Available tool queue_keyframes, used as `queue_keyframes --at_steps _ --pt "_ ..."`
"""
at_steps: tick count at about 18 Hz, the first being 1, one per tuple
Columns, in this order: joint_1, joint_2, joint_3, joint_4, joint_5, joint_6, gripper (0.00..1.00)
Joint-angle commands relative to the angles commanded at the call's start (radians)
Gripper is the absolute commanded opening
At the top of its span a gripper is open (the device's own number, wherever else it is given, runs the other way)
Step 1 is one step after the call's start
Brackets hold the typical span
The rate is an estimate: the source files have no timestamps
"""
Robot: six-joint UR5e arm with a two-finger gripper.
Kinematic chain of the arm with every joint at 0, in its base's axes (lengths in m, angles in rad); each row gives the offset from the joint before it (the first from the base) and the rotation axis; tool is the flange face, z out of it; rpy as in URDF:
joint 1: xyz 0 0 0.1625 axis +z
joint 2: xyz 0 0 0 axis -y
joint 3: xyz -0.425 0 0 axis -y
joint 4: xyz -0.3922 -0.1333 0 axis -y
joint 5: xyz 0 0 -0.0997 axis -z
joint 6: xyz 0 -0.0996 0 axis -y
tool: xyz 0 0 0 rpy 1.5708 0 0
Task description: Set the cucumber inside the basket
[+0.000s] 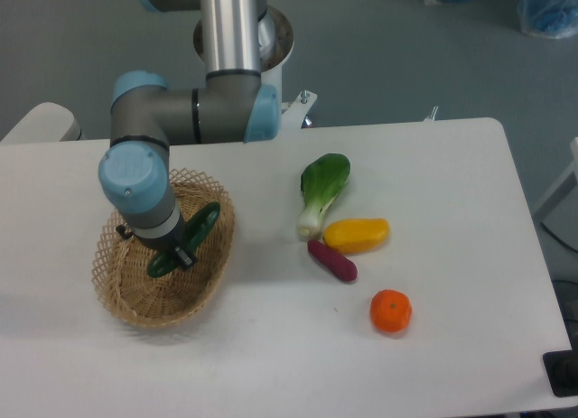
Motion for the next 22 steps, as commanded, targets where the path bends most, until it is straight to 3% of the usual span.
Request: queue_keyframes --at_steps 1,2,3,5,11,16,22 --pt "-0.003 -0.006 -0.002 0.012 -0.006 -0.008 0.52" --pt "-0.003 -0.008 0.0 0.025 -0.011 -0.012 0.63" --pt "-0.005 -0.009 -0.002 0.037 -0.009 -0.014 0.89" --pt "-0.005 -0.009 -0.002 0.048 -0.009 -0.017 1.0" --pt "0.011 0.012 0.043 0.045 0.001 -0.006 1.0" --pt "0.109 0.028 0.107 0.043 0.0 0.015 1.0" --pt "0.21 0.014 0.17 0.034 0.003 0.234 1.0"
